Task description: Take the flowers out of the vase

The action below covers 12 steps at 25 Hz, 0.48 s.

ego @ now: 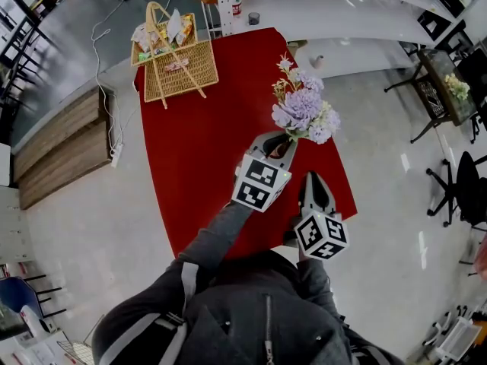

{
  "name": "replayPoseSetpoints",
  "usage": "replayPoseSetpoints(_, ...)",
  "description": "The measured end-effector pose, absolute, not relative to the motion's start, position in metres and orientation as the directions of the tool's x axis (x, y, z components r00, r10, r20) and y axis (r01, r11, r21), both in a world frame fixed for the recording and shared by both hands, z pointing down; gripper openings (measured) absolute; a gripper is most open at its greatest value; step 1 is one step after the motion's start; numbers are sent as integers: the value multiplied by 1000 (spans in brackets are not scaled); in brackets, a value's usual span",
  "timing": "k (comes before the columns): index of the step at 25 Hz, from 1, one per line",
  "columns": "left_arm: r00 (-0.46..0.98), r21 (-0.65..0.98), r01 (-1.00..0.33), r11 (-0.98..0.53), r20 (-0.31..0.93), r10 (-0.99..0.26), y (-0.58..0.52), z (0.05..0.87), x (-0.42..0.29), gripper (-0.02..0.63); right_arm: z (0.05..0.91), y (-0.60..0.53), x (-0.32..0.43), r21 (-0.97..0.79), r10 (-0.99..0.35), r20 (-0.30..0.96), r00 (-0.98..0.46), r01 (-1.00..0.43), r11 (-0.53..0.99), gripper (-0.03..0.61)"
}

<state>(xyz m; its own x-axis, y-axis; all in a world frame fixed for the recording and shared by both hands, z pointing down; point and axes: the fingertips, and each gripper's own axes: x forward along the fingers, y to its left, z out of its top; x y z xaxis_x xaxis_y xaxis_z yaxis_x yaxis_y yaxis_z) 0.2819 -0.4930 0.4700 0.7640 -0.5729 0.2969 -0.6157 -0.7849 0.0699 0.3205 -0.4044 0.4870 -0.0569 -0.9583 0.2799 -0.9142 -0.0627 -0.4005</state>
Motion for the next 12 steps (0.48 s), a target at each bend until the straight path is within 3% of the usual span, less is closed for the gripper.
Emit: replayPoseSetpoints(12,753,96,-656,-749,158,-639,-494,427,256,37,474,-389,305,-408,-971,227,-78,-913,-22,15)
